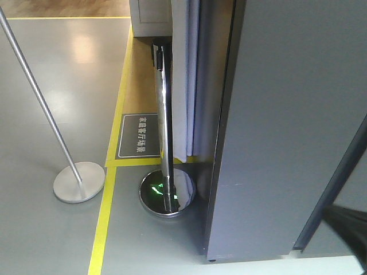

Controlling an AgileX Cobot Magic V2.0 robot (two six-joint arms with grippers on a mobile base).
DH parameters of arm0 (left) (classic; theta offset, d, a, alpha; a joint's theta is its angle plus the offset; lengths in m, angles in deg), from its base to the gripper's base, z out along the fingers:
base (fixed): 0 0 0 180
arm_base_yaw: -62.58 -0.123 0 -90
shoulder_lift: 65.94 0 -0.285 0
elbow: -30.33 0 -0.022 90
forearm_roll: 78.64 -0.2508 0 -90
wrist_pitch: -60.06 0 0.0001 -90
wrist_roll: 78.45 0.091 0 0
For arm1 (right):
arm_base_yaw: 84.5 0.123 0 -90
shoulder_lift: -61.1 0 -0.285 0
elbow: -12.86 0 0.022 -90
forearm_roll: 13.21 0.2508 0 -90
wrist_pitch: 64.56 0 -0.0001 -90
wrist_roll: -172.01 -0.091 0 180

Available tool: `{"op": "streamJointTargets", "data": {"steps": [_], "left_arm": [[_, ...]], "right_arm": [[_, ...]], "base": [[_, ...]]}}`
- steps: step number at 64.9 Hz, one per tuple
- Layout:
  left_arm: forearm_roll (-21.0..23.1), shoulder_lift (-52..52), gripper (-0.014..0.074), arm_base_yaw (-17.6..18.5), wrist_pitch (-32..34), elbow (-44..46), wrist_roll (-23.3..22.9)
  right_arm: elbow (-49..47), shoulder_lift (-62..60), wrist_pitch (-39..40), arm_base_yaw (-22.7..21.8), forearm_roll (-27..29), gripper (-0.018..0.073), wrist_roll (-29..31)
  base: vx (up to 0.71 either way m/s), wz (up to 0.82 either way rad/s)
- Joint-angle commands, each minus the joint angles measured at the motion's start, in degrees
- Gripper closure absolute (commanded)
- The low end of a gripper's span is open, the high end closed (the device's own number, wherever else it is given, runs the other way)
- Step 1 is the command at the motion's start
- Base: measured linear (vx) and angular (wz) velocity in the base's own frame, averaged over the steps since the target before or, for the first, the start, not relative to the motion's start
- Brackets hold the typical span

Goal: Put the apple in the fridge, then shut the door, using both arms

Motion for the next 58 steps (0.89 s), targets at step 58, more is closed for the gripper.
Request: {"op": "streamJointTargets", "data": {"steps": [58], "left_arm": [[0.71,0.93,0.0604,-0.12,3.9,1.03,-0.05]], "right_arm": [[23.62,-26.21,35.55,3.05,-57.67,0.0562,-71.44]], "base": [[0.0,0.0]]}}
